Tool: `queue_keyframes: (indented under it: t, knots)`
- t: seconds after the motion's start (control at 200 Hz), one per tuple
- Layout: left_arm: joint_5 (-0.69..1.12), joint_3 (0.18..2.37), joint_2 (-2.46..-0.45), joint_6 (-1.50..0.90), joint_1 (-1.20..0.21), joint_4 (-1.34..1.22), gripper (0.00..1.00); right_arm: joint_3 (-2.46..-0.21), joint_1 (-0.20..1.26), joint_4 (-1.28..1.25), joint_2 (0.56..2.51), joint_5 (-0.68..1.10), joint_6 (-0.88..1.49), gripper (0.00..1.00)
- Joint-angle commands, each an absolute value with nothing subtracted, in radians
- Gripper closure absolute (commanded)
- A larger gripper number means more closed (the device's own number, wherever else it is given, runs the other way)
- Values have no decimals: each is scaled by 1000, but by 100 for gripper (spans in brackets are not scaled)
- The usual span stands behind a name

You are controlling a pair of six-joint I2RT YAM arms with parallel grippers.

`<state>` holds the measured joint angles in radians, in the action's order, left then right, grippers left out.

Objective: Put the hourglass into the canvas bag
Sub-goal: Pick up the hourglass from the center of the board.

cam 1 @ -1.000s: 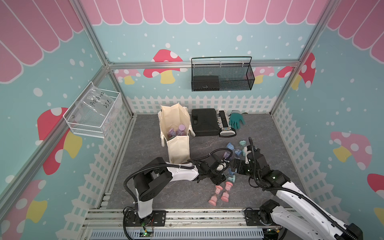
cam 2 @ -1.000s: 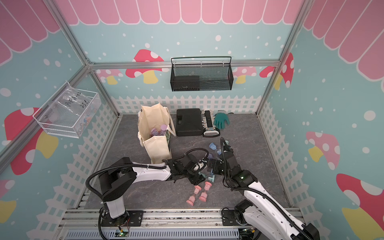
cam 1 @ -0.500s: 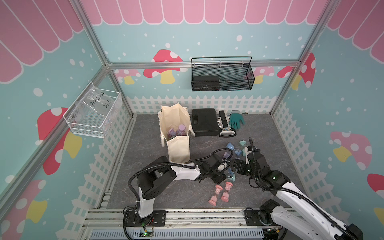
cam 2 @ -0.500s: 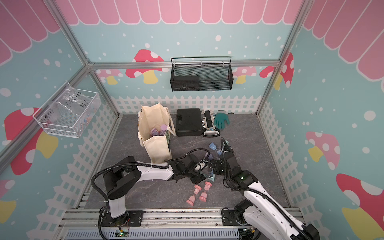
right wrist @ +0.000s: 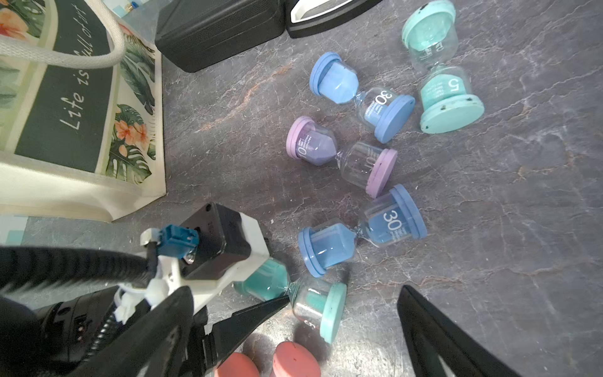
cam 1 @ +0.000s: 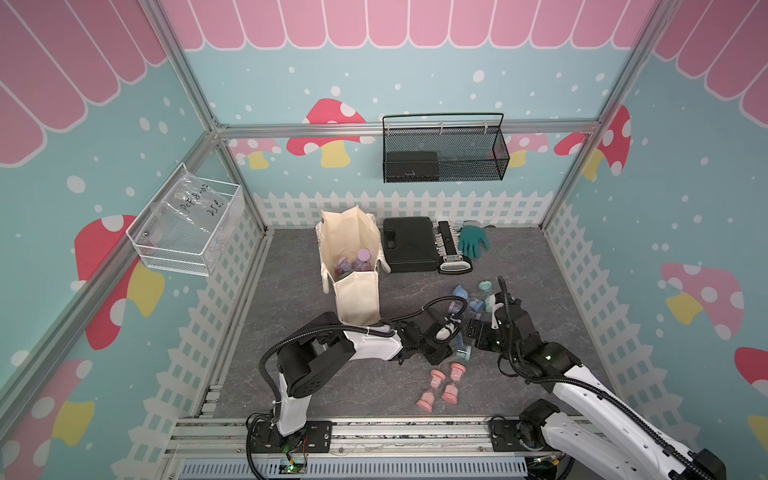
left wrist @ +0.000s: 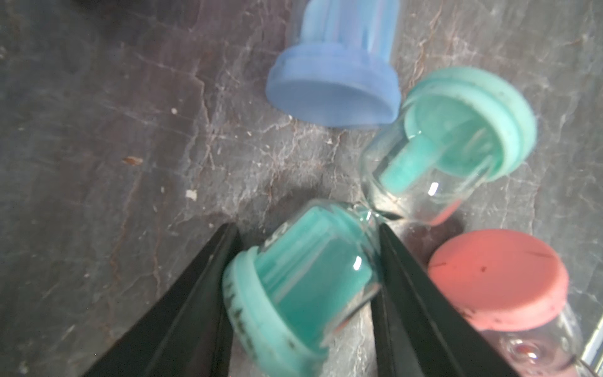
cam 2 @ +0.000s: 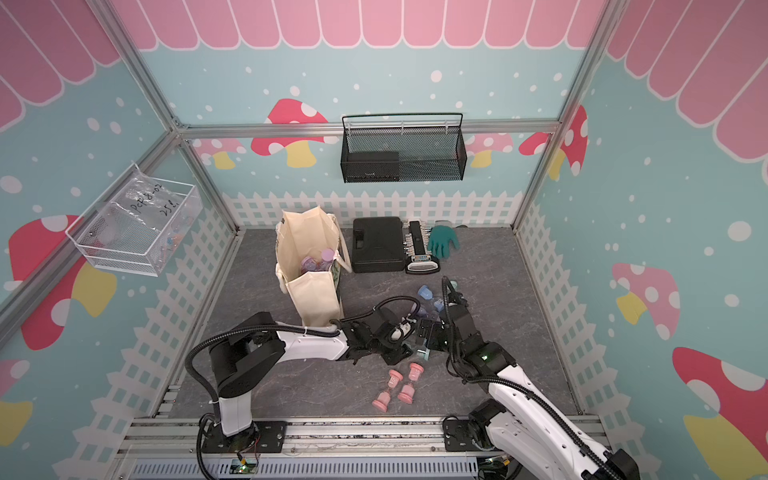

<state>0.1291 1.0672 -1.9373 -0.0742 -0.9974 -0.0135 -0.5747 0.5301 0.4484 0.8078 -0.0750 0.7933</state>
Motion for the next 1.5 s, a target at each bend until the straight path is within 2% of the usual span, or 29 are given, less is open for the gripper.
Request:
queue_keyframes:
  t: [0.0,0.32,0.625,1.106,1.496]
  knots:
    - [107,1045,-1920,-72,-995,-38,53,-558,529,420,788,-66,798,0]
    - [133,943,-1816,-163,-955,-140,56,-565,528,408,762,-67,787,0]
    - [111,903,-1705,-222,-919,-128,57,-597,528,374,746,-66,743,1]
    - [-68,1016,-1491,-330,-910,184,63,-679,528,192,728,72,557,0]
    - [-222,1166,-1298,-419,-910,455,63,-715,529,-4,769,211,447,0]
